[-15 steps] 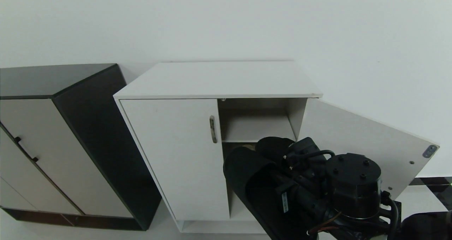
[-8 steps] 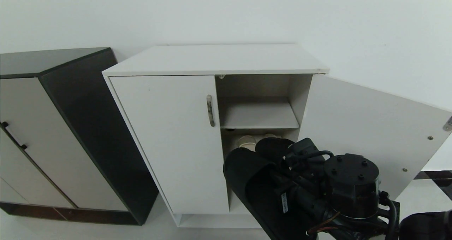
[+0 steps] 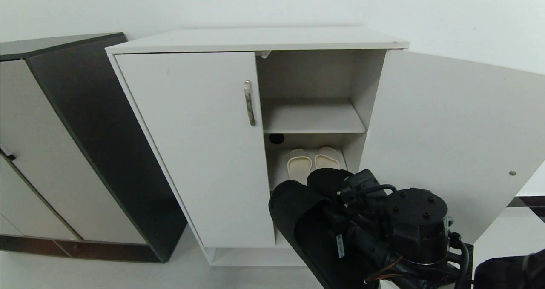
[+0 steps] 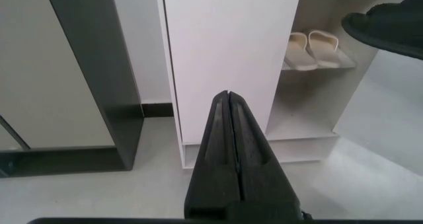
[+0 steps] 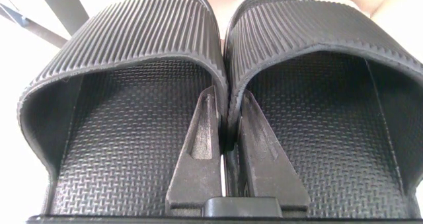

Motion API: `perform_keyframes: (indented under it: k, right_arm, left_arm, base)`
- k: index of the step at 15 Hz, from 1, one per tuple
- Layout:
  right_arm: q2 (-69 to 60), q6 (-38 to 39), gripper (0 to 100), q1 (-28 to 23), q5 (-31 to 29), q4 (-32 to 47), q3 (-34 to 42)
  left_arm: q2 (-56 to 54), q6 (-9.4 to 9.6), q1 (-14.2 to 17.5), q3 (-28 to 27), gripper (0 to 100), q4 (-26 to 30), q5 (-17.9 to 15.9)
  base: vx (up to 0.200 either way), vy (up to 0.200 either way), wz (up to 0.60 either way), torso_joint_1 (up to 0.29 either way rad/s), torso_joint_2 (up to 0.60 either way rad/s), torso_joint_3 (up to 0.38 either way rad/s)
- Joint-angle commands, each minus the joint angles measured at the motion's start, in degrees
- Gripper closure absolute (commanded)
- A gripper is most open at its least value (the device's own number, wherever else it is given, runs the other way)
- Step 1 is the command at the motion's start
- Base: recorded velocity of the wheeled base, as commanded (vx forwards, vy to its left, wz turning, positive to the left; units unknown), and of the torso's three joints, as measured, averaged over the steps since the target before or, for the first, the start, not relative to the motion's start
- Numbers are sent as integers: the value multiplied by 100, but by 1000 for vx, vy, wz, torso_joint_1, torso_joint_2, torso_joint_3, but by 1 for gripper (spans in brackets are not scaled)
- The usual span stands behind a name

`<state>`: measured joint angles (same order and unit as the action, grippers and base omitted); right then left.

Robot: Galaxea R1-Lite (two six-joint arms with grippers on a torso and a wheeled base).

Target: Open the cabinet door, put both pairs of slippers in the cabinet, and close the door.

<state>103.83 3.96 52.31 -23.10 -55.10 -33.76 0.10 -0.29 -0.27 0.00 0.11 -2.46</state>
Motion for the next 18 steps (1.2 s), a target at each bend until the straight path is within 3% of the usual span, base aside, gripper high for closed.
perform_keyframes:
  k: [1,7,10,12,14,16,18]
  right_arm:
    - [129,-1,100,-10,-1,-53,1]
    - [138,-9,100,-19,-10,-80,-8]
    - [375,-379,100,-45,-116,-299,-61]
    - [498,-528,100,16,-889,-255,-492]
    - [270,-124,100,166,-1109,755,-1019]
    - [-135,984,100,403,-1373,2794,-2126]
    - [-135,1889,100,552,-2445,4561,-3410]
  left_arm:
    - [-1,-6,0,0,100,-2,0]
    - [-1,-6,0,0,100,-2,0]
    - [-1,-23,0,0,100,-2,0]
    - [-1,-23,0,0,100,-2,0]
    - [-1,-23,0,0,100,-2,0]
    - [-1,-23,0,0,100,-2,0]
    - [-1,-15,0,0,100,-2,0]
  base:
    - [0,0,0,-7,305,290]
    - [0,0,0,-1,59,54]
    - [0,0,0,0,0,0]
    - [0,0,0,0,0,0]
    - [0,0,0,0,0,0]
    - [0,0,0,0,0,0]
    - [0,0,0,0,0,0]
